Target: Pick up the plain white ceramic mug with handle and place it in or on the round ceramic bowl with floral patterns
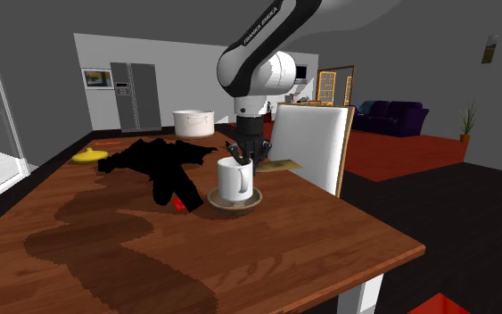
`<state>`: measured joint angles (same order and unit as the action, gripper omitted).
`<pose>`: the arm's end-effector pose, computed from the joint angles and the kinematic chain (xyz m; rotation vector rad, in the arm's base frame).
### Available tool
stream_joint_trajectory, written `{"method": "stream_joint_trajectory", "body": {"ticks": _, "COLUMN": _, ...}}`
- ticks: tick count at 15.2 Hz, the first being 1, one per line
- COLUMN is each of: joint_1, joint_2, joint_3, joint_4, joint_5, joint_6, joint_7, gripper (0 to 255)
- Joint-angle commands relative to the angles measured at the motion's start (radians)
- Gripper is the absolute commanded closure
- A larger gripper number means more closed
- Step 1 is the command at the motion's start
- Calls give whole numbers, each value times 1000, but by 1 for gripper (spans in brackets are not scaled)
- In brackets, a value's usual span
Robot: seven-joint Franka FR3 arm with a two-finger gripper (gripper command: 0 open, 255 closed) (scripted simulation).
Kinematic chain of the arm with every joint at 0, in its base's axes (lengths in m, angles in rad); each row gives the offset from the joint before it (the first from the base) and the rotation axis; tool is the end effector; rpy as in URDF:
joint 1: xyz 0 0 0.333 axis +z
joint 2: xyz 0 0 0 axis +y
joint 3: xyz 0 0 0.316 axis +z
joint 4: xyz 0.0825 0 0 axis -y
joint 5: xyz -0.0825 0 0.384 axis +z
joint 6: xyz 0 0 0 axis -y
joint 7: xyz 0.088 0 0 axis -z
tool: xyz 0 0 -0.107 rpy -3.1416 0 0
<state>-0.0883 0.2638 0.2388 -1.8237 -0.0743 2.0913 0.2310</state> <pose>0.6194 0.0813 0.3962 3.1398 -0.0820 0.0195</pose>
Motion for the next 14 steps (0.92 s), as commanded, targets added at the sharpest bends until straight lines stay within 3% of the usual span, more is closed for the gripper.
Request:
{"method": "stream_joint_trajectory", "body": {"ticks": 1, "joint_1": 0, "joint_2": 0, "joint_3": 0, "joint_4": -3, "joint_5": 0, "joint_6": 4, "joint_7": 0, "gripper": 255}}
{"method": "stream_joint_trajectory", "body": {"ticks": 6, "joint_1": 0, "joint_2": 0, "joint_3": 0, "joint_4": -3, "joint_5": 0, "joint_6": 4, "joint_7": 0, "gripper": 255}}
{"method": "stream_joint_trajectory", "body": {"ticks": 7, "joint_1": 0, "joint_2": 0, "joint_3": 0, "joint_4": -3, "joint_5": 0, "joint_6": 4, "joint_7": 0, "gripper": 0}}
{"method": "stream_joint_trajectory", "body": {"ticks": 12, "joint_1": 0, "joint_2": 0, "joint_3": 0, "joint_4": -3, "joint_5": 0, "joint_6": 4, "joint_7": 0, "gripper": 0}}
{"method": "stream_joint_trajectory", "body": {"ticks": 14, "joint_1": -1, "joint_2": -24, "joint_3": 2, "joint_4": 34, "joint_5": 8, "joint_6": -56, "joint_7": -5, "gripper": 0}}
